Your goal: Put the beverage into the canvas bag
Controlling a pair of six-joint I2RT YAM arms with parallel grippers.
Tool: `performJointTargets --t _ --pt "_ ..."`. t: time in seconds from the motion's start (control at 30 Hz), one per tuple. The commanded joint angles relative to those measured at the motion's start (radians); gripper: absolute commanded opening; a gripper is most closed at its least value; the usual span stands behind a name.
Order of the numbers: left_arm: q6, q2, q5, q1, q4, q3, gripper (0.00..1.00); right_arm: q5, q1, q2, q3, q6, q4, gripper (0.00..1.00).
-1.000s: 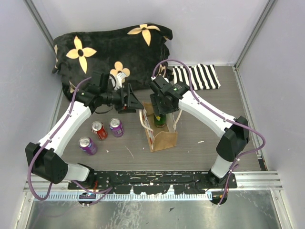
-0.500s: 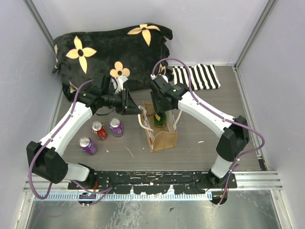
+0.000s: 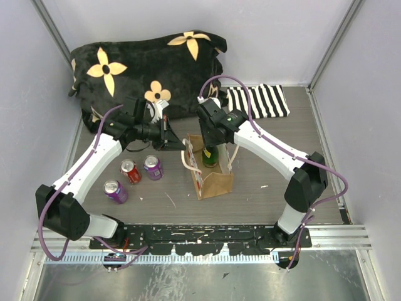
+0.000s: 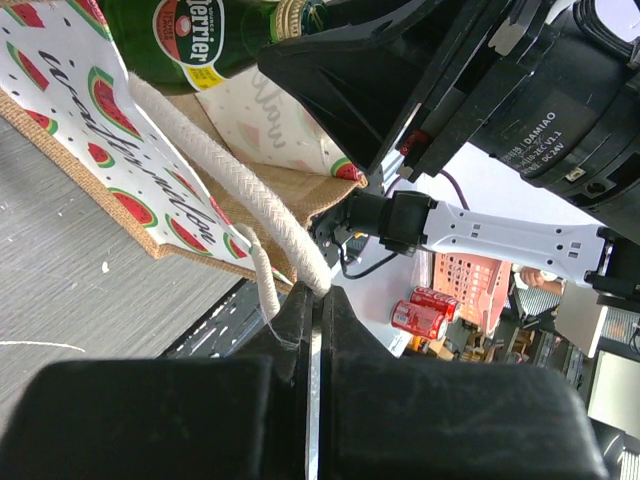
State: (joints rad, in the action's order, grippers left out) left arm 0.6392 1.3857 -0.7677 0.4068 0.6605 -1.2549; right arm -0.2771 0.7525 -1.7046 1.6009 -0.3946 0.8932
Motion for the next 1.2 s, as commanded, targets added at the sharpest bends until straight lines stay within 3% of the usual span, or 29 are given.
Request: performJointTargets --t 0.0,0.5,0.57,0.67,0.73,0.93,1.03,1.17 --pt "-0.009 0.005 -0.033 0.001 0.017 -0.006 0.00 -0.048 -0.005 0.013 0.010 0.015 -0.050 0.16" --pt "-0.039 0.017 -0.035 0.002 0.039 -0.020 0.00 -0.131 -0.009 0.043 0.024 0.067 -0.166 0.04" --pt "-0.041 0.019 -0.038 0.002 0.039 -0.024 0.00 -0.118 -0.009 0.043 0.016 0.069 -0.161 0.11" --pt "-0.041 0.022 -0.041 0.001 0.039 -0.027 0.00 -0.098 -0.010 0.050 -0.020 0.062 -0.162 0.36" --pt "-0.042 0.024 -0.044 0.001 0.039 -0.028 0.00 -0.090 -0.009 0.059 -0.056 0.052 -0.173 0.47" --pt "-0.042 0.023 -0.051 0.003 0.037 -0.026 0.00 -0.082 -0.009 0.079 -0.132 0.033 -0.210 0.52" --pt "-0.043 0.019 -0.053 0.003 0.039 -0.025 0.00 -0.081 -0.011 0.075 -0.141 0.028 -0.211 0.51" --pt "-0.047 0.012 -0.054 0.003 0.040 -0.018 0.00 -0.104 -0.010 0.079 -0.150 0.028 -0.218 0.35"
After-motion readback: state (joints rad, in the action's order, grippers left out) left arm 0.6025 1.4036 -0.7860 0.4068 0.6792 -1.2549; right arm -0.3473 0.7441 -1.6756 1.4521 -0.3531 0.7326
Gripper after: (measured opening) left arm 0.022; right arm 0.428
